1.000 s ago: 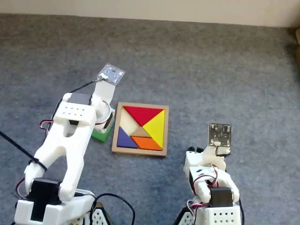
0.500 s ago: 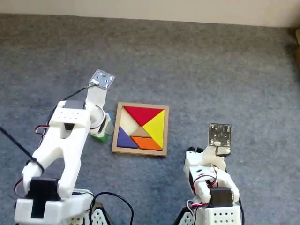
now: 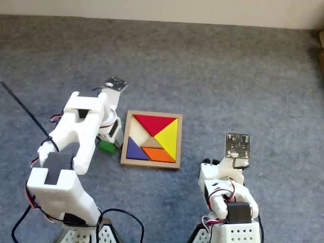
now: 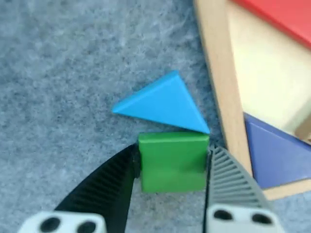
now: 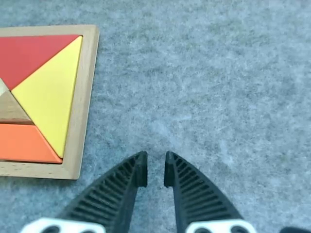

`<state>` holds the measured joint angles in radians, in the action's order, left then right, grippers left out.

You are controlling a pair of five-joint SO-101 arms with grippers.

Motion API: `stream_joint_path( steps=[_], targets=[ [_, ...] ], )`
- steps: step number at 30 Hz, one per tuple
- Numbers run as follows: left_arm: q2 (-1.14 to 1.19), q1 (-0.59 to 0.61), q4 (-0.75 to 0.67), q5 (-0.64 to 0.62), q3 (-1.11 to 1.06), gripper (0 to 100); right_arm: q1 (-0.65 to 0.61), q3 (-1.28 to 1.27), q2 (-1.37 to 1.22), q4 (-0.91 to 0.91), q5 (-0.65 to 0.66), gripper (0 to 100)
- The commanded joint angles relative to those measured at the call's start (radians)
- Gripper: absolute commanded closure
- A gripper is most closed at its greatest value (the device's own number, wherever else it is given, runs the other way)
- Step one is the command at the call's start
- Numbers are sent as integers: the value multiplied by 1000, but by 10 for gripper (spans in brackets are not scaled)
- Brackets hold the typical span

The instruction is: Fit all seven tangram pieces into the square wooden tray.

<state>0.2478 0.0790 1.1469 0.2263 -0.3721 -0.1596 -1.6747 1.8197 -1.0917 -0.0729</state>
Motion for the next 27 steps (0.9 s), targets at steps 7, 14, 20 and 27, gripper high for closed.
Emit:
stream_joint_path(
  steps=[7,14,20,27],
  targets=[
    [-50,7,83,6,41,895,15,-139,18,5,9,925],
    [-211,-51,132,8,47,891,15,-139,18,5,9,925],
    [-219,-160,129,8,50,891,15,-139,18,5,9,925],
    [-217,-272,46,9,50,891,15,-139,18,5,9,925]
  ],
)
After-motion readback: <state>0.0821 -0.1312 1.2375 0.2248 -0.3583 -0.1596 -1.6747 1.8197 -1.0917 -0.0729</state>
